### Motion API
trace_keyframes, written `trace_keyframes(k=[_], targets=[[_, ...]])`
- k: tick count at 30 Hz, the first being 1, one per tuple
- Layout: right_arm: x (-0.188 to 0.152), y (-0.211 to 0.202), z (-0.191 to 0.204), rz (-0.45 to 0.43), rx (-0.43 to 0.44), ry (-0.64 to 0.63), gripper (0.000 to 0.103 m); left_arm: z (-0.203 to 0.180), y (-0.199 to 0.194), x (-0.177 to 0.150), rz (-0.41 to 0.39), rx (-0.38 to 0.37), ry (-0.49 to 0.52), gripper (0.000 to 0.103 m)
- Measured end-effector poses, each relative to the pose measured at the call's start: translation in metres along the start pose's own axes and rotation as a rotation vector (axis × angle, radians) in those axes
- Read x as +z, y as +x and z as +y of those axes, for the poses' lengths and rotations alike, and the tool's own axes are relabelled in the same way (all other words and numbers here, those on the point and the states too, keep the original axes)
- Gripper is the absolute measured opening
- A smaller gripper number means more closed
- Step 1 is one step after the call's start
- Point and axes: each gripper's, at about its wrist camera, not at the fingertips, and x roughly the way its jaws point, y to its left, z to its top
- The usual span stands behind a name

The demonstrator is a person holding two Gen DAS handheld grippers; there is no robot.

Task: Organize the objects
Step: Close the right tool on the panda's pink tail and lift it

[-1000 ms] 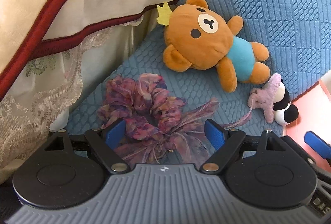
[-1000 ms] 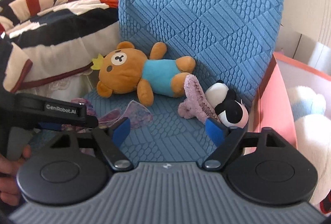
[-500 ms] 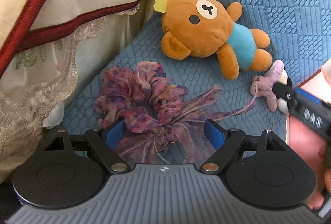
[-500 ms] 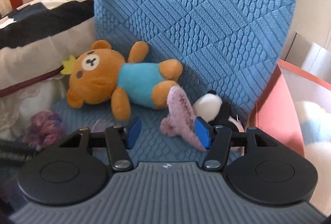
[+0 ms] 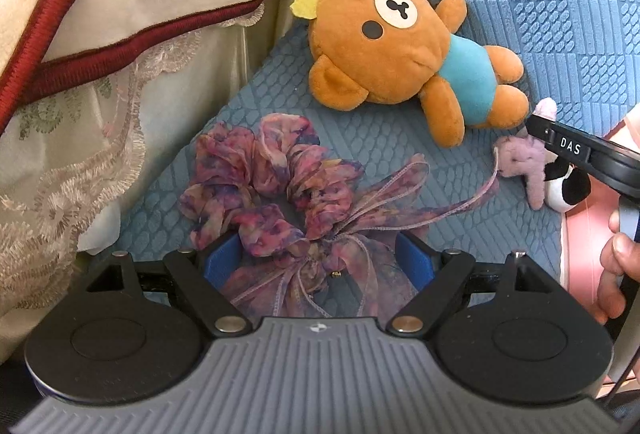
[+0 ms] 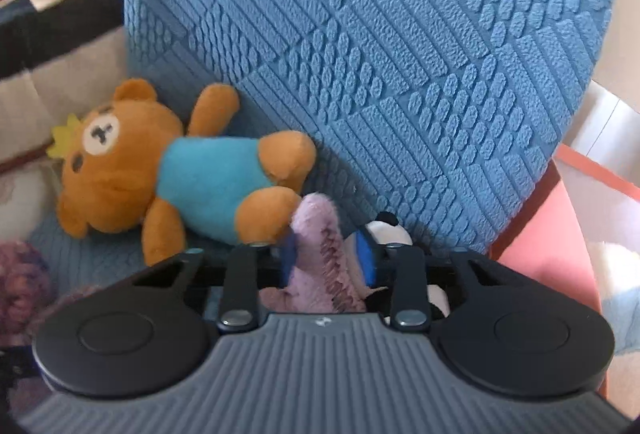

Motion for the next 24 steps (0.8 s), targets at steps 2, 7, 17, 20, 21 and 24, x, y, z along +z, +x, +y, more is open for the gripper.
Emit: trace_keyframes(k=[2,7,17,20,21,24], targets=[[0.001,0.0,-0.002,0.015,-0.003,0.024,0.015,0.0,0.0,-0.001,-0.001,-0.002,-0.001,0.086],[0.002,-0.009,-0.016,0.005,0.002,0.094,0.014,0.002,0.0,-0.001,0.006,-0.006,-0.015,0.086],[-0.005,-0.043,0.013,-0.107,0.132,0.047,0.013,0.005,-0.001,-0.001,0.013,-0.019,-0.021,0.086],[-0.013,-0.047,0.018,-0.106,0.177,0.052,0.013,0.006,-0.002,0.0,0.012,-0.023,-0.035,0.086],[-0.017,-0.048,0.019,-0.093,0.181,0.054,0.013,0.007,-0.002,0.001,0.013,-0.026,-0.04,0.086],[-0.032,-0.057,0.022,-0.064,0.198,0.061,0.014,0.007,-0.002,0.002,0.014,-0.03,-0.045,0.086]])
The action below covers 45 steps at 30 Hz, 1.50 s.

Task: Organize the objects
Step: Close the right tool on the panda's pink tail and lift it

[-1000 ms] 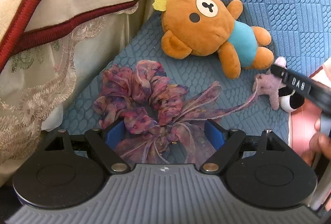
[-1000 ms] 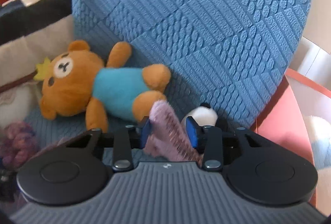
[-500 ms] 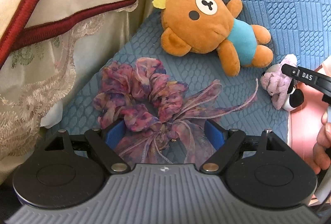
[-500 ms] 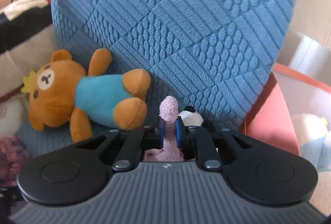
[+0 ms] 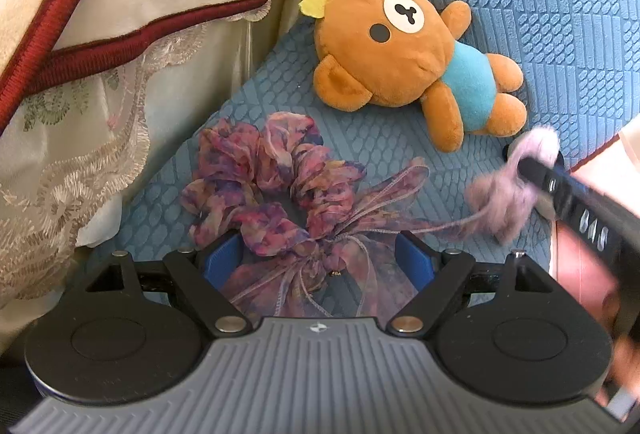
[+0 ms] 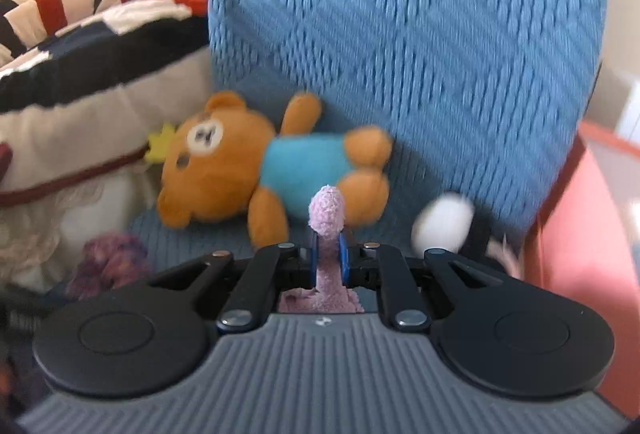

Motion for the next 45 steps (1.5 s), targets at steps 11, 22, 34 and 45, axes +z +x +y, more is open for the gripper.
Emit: trace_keyframes(k=[11,22,34,45], targets=[[-0.034,-0.045,0.014,0.056,-0.095,-0.008,0.014,-0.007,-0.002,-0.005,-0.004,-0.001,0.047,0.086],[-0.07,-0.054,0.016,0.2,-0.099,0.09,0.059,-0.004,-0.004,-0.002,-0.009,-0.026,0.016,0.086],[-0.065,-0.041,0.017,0.165,-0.125,0.126,0.076,0.004,-0.001,-0.001,0.034,-0.072,-0.056,0.087],[-0.065,-0.024,0.024,0.189,-0.181,0.095,0.05,0.0,-0.001,-0.001,-0.003,-0.052,-0.029,0.088]])
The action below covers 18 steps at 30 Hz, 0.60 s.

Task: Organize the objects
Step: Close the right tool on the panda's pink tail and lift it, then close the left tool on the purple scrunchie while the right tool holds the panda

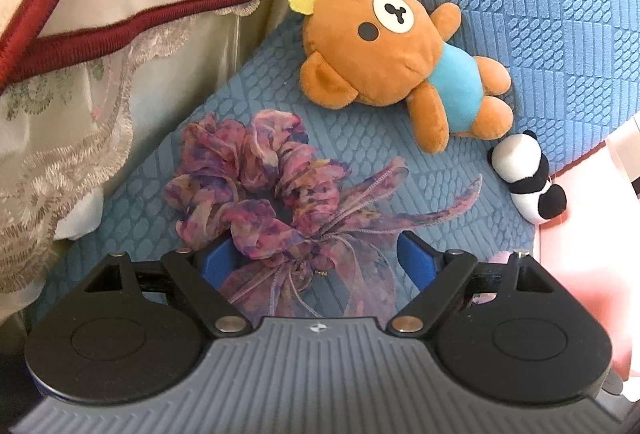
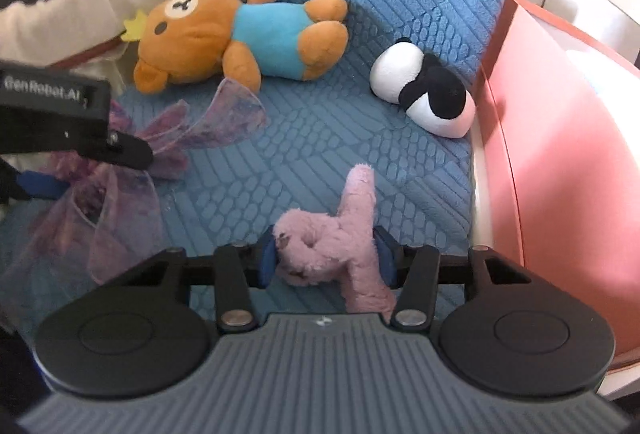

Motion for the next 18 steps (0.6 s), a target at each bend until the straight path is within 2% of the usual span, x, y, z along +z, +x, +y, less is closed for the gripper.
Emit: trace_keyframes(k=[4,11,18], targets=[[0.001,0.001,0.001,0.003,0.014,-0.005,0.05,-0.006,0.003,-0.001,-0.013,0.022,0.038,0.089],[0.002,0.002,-0.004,0.001,0.022,0.018,0.05,-0.026,0.012,-0.008,-0.024,0.116,0.186,0.091],[0.001,0.001,-0.002,0.001,0.028,0.005,0.05,-0.028,0.015,-0.01,-0.045,0.172,0.222,0.091]])
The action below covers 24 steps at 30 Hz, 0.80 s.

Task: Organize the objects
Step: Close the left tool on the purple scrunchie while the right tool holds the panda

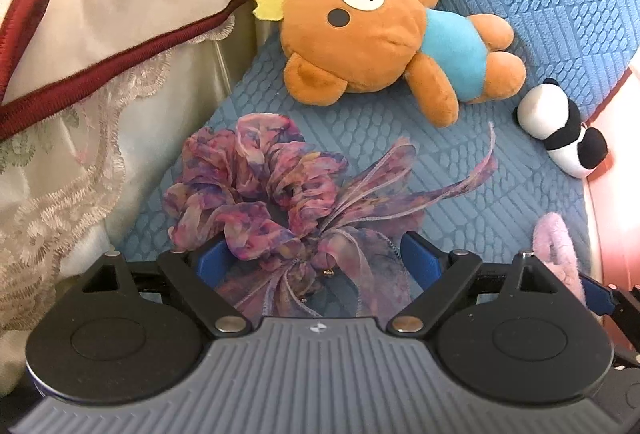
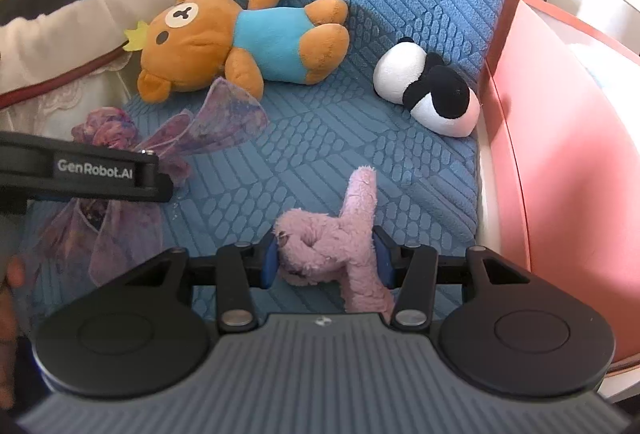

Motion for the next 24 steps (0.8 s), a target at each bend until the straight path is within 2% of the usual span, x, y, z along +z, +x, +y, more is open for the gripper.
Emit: trace_keyframes(k=[5,8,11,15,20,21,24], targets=[[0.0,-0.004,0.0,-0.011,0.003,0.009,0.05,0.0,0.002,0.0,-0.006,0.051,0.021,0.09],[-0.001,-0.007,0.003,-0.013,0.005,-0.004,0.05,-0.002,0.003,-0.001,-0.024,0.103,0.037,0.084],[-0.002,-0.013,0.004,-0.014,0.015,-0.015,0.05,0.001,0.002,0.0,-0.045,0.133,0.026,0.069],[0.001,-0.025,0.001,-0.016,0.017,-0.014,0.05,0.011,-0.004,0.001,-0.06,0.156,-0.04,0.041],[0.002,-0.042,-0.003,-0.019,0.03,0.0,0.05,0.022,-0.013,-0.001,-0.046,0.082,-0.127,0.037],[0.001,-0.045,-0.004,-0.017,0.033,0.004,0.05,0.022,-0.015,-0.003,-0.045,0.095,-0.16,0.037],[-0.003,-0.055,-0.005,0.0,0.051,0.024,0.05,0.015,-0.019,-0.01,-0.035,0.072,-0.135,0.037]])
